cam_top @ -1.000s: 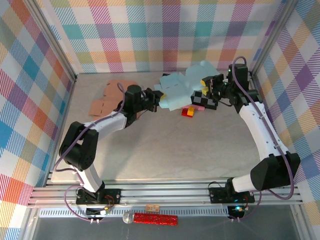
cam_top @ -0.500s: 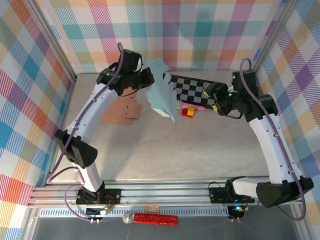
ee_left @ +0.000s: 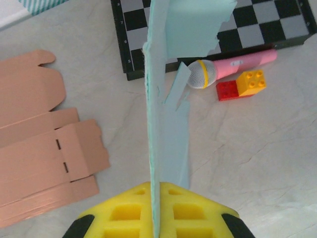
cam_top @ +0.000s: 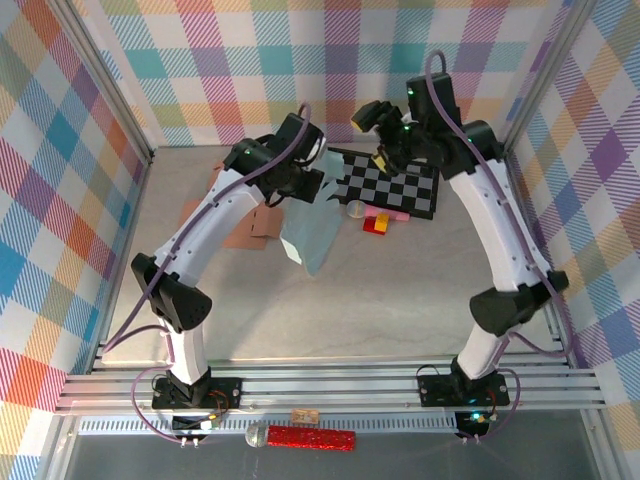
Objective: Fold the paper box
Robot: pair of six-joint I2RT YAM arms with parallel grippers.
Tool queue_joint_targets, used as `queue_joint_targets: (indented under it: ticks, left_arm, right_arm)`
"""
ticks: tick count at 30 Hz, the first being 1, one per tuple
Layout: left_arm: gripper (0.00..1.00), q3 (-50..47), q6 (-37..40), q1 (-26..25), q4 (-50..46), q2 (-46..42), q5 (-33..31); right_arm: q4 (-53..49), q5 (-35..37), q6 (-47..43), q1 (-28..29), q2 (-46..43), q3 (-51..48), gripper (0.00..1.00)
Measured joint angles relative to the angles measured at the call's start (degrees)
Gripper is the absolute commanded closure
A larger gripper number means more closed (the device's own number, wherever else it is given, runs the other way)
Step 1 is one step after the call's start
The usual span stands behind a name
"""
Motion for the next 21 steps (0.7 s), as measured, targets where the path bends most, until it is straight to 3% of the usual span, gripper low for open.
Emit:
queue_joint_targets:
  ticks: [7,13,21]
  left_arm:
    - [1.0,-1.6,6.4,-4.1,0.1,-1.9,-8.0]
    - [1.0,-3.6,10.1,-8.3,0.4,-1.9,-14.3]
    - [1.0,-4.0,12.2,-9.6,1.8,-1.9,-18.8]
  right_arm:
    - [-1.7,-3.6,11.5,0.2,5.6,2.5,0.35]
    - [-3.5,-6.0,18.0,0.5,8.0,5.9,0.41]
    - [-9.2,-8.3,19.5,0.7,9.5,7.1,0.44]
